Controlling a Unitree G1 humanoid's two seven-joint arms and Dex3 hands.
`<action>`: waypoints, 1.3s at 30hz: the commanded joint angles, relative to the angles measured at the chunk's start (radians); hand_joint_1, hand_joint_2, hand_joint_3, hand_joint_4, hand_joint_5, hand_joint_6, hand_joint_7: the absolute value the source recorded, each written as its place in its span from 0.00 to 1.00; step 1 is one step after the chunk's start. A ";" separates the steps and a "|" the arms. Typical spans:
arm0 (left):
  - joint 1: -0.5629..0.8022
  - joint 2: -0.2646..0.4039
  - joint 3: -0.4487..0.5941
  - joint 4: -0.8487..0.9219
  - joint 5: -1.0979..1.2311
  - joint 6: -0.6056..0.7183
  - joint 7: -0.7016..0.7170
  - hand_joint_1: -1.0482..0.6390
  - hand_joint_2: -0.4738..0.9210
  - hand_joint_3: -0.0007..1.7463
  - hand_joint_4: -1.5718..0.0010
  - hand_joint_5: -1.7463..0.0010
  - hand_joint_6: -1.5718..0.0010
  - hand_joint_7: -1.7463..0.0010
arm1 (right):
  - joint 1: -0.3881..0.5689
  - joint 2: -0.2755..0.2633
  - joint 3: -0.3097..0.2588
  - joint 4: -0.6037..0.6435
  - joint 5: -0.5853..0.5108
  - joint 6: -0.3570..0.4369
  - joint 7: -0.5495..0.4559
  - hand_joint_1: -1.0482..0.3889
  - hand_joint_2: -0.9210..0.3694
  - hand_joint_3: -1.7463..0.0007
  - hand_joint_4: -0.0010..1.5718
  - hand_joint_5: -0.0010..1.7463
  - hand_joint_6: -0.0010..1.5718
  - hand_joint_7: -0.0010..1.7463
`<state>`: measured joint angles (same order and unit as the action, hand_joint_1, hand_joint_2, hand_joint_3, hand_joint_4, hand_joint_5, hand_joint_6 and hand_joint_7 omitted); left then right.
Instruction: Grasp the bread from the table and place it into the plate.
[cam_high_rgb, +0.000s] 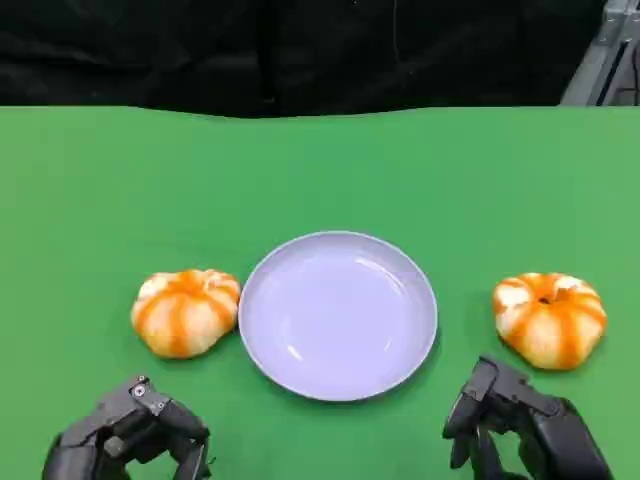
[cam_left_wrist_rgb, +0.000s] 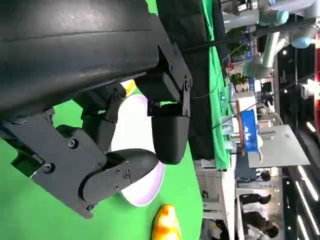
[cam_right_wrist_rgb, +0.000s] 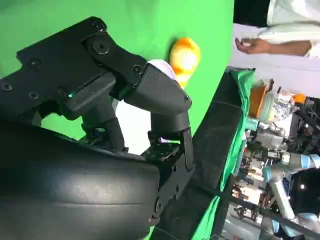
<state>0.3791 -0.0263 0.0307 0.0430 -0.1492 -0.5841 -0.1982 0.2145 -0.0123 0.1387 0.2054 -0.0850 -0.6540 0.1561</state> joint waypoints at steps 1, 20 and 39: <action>0.002 0.009 0.012 -0.003 0.004 -0.009 0.009 0.44 0.69 0.62 0.48 0.13 0.49 0.26 | 0.007 -0.014 0.004 -0.010 0.014 -0.004 0.005 0.37 0.23 0.27 0.45 1.00 0.36 1.00; -0.044 0.021 0.055 0.009 0.053 -0.007 0.043 0.42 0.70 0.60 0.51 0.13 0.50 0.25 | -0.007 -0.002 0.022 0.003 0.027 0.017 0.007 0.36 0.24 0.23 0.47 1.00 0.37 1.00; -0.195 0.260 0.019 -0.316 1.001 0.562 0.232 0.31 1.00 0.04 0.76 0.57 0.75 0.90 | -0.020 0.003 0.031 -0.010 0.040 0.067 0.006 0.36 0.26 0.20 0.49 1.00 0.38 1.00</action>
<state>0.2270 0.1883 0.0787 -0.2860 0.7839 -0.0502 0.0056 0.1967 -0.0068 0.1721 0.2061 -0.0507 -0.5955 0.1663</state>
